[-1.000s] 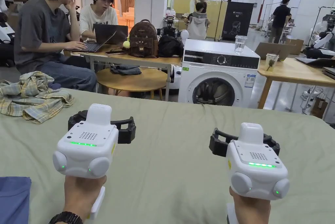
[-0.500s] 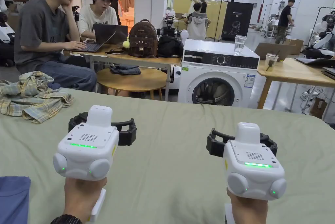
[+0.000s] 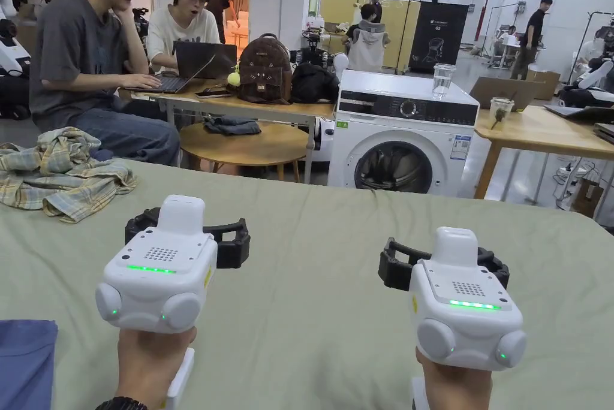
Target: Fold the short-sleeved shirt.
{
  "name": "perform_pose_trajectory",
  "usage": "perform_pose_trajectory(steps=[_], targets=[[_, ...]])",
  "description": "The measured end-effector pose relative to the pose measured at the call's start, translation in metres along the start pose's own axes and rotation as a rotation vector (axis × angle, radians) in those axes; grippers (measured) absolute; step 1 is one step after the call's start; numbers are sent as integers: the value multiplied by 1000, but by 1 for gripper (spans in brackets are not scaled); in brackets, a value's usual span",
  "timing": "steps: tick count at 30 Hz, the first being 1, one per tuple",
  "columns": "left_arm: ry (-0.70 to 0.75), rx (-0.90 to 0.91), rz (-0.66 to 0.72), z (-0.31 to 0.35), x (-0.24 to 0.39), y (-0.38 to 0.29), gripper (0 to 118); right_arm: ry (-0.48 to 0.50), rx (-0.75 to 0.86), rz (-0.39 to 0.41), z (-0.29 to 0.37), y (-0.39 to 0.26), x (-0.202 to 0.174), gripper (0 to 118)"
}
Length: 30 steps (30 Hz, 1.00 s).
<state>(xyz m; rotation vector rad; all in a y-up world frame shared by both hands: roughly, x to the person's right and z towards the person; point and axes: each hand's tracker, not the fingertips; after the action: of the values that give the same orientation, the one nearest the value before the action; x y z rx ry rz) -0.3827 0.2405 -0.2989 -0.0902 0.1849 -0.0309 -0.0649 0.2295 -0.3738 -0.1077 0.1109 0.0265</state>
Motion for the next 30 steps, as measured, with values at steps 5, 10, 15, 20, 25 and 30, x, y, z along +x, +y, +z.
perform_pose_trajectory(steps=[5,10,15,20,25,30], targets=[[-3,2,-8,1,0,2,117,6,1,10,3,2,-4,118],[-6,5,-8,2,-1,1,117,1,-6,1,5,3,-5,118],[-9,-1,-4,4,-1,0,117,0,-9,9,1,0,-5,118],[-15,-3,-17,7,0,-1,116,4,-12,7,-1,-3,-4,118],[-12,5,-22,9,2,-1,116,3,-17,14,1,-4,-5,118],[-10,1,-17,9,1,-2,116,-2,-14,20,2,-5,-4,118]])
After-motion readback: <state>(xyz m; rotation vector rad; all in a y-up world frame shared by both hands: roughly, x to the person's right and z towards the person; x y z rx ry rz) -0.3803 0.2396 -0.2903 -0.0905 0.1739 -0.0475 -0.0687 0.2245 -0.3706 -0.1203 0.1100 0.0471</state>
